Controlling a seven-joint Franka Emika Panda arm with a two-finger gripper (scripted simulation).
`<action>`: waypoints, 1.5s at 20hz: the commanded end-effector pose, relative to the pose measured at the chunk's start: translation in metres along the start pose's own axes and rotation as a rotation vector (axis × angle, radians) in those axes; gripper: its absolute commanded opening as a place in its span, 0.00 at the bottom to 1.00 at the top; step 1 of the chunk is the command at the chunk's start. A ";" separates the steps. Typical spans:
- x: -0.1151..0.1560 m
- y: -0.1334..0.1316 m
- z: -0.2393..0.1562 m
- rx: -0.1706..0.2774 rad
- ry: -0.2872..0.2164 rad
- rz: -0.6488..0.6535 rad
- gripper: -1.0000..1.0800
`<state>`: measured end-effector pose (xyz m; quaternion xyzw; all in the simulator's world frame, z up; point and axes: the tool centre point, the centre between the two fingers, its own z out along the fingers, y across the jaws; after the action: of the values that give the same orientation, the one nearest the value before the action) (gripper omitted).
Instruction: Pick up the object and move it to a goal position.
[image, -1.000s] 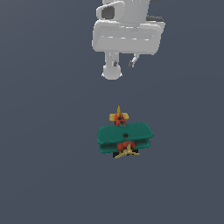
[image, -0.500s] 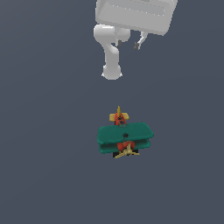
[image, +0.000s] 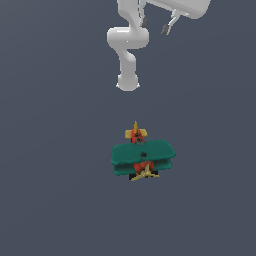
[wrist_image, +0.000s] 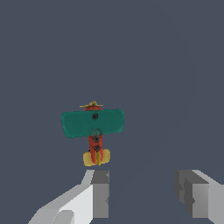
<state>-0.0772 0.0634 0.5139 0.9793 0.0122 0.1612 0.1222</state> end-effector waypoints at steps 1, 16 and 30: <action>0.002 -0.002 -0.013 -0.027 0.021 0.004 0.62; 0.008 -0.023 -0.075 -0.202 0.133 0.022 0.62; 0.010 -0.060 -0.107 -0.384 0.213 0.027 0.62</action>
<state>-0.1005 0.1426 0.5998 0.9196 -0.0178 0.2612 0.2928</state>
